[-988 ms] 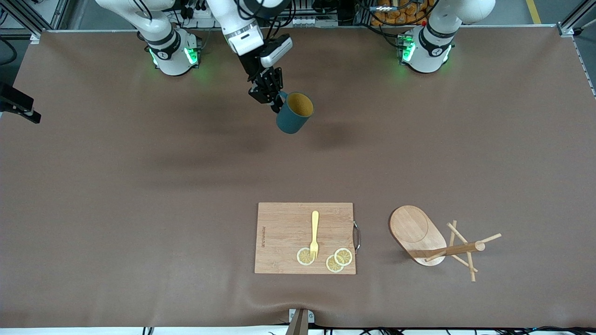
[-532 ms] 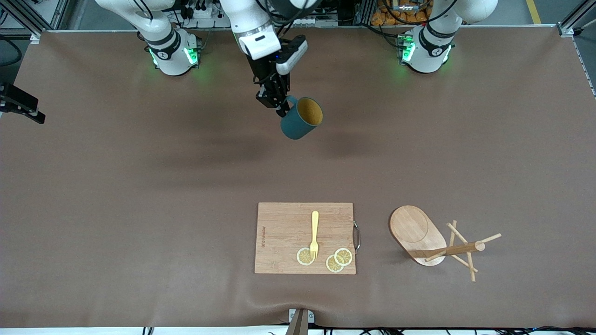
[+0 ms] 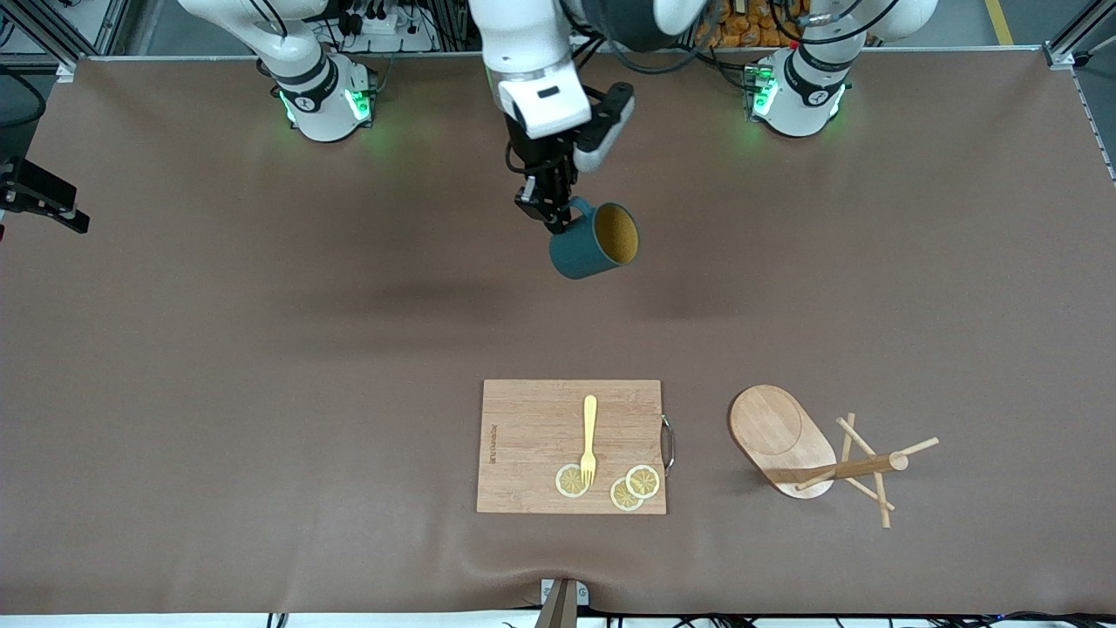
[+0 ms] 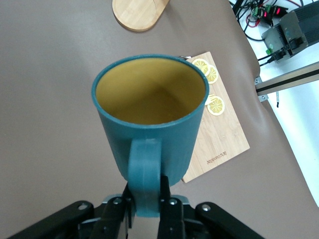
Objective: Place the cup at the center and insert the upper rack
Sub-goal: 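Lift and carry the mug toward the wooden mug stand with the left gripper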
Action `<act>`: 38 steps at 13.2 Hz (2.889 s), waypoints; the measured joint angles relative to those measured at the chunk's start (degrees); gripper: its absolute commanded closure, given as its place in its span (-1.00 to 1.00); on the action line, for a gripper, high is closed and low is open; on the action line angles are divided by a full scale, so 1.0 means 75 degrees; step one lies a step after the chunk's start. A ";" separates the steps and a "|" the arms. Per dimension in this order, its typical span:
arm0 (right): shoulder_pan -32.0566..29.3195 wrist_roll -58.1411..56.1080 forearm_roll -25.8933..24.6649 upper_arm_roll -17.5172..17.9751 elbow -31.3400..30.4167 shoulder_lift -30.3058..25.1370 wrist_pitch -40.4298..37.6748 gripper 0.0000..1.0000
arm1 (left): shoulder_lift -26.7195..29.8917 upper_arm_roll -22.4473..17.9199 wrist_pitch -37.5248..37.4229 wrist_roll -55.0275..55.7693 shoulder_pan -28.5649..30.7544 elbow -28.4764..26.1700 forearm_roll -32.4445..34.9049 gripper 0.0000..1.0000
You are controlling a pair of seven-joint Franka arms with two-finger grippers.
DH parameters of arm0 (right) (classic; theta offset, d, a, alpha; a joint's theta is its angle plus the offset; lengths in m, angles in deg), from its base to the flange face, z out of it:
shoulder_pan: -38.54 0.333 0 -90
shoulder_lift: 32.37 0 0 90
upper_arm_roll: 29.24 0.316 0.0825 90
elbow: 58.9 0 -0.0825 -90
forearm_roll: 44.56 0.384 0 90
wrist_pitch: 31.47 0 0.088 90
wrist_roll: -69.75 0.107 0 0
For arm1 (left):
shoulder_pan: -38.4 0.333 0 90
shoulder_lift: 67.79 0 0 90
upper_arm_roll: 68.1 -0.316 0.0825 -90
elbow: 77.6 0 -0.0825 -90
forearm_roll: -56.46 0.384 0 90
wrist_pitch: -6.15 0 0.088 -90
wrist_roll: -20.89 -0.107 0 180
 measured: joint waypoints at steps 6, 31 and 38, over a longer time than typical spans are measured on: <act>0.0030 0.0000 0.0003 0.0002 -0.0001 0.0015 0.0000 -1.00 | 0.0182 -0.0010 0.0362 -0.1140 0.1201 -0.0004 -0.1411 1.00; 0.0183 0.0552 0.0003 -0.0111 -0.0276 0.0046 -0.0075 -1.00 | -0.0036 -0.0022 0.0243 -0.6303 0.5292 -0.0425 -0.8134 1.00; 0.0184 0.0583 0.0003 -0.0101 -0.0296 0.0046 -0.0148 -1.00 | -0.0521 -0.0019 -0.0375 -0.7490 0.6149 -0.0441 -0.9453 1.00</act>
